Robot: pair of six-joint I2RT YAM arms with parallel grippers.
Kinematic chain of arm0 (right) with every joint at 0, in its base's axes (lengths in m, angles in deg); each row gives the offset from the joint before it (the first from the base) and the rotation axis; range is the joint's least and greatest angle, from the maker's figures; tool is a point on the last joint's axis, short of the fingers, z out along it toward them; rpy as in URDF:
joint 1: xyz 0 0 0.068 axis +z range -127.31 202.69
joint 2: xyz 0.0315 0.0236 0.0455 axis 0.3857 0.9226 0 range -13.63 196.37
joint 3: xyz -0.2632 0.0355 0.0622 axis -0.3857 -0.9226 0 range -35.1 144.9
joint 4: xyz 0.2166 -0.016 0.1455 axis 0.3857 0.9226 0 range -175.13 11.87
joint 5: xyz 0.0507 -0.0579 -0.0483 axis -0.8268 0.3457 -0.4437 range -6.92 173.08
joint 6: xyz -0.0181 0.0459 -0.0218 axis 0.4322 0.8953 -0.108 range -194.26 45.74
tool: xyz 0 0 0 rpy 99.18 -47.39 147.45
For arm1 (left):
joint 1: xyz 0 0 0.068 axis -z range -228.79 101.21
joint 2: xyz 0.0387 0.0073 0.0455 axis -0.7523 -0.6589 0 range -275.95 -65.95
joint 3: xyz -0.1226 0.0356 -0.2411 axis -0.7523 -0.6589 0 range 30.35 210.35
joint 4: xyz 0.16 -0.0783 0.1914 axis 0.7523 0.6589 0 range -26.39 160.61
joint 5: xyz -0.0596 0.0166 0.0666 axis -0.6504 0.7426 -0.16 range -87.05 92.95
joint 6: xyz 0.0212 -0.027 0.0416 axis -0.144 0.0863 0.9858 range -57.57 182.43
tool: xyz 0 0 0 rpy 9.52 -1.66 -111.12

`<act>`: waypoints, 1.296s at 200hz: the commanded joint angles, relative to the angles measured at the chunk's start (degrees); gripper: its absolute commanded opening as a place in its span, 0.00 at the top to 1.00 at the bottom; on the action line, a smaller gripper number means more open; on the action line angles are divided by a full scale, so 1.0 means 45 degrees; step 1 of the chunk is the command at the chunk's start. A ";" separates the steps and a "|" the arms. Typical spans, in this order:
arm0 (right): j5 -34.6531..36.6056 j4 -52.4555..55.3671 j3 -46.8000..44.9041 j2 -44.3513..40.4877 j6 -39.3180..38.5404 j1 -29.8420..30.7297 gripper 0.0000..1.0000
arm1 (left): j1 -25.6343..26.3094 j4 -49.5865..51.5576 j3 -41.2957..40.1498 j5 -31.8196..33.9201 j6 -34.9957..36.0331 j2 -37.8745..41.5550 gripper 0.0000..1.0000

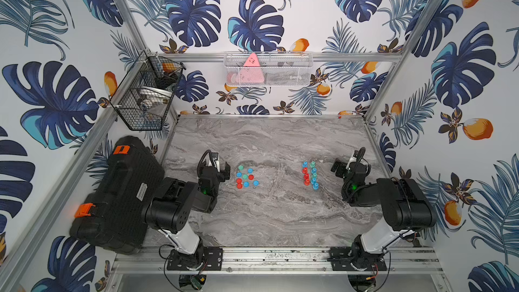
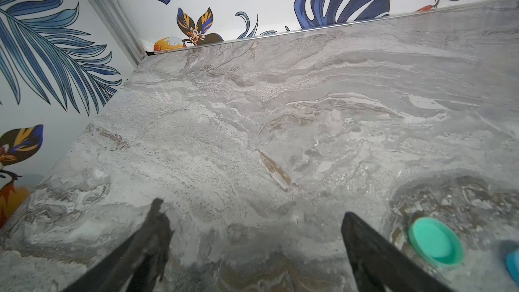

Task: Close the stamp cap
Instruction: Move the cover to the center of the board.

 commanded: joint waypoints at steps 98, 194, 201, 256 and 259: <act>-0.0158 -0.0409 -0.0030 -0.0009 -0.0066 0.0007 0.00 | -0.0008 -0.0183 0.0059 0.0030 -0.0170 0.0037 0.01; -0.0158 -0.0399 -0.0040 -0.0008 -0.0080 0.0007 0.00 | -0.0008 -0.0202 0.0055 0.0036 -0.0179 0.0037 0.01; -0.0154 -0.0395 -0.0039 -0.0013 -0.0073 0.0007 0.00 | -0.0008 -0.0187 0.0059 0.0036 -0.0175 0.0037 0.01; -0.0160 -0.0398 -0.0042 -0.0015 -0.0075 0.0017 0.00 | -0.0009 -0.0194 0.0059 0.0026 -0.0187 0.0037 0.01; -0.0152 -0.0400 -0.0039 -0.0008 -0.0073 0.0007 0.00 | -0.0011 -0.0193 0.0059 0.0021 -0.0186 0.0037 0.01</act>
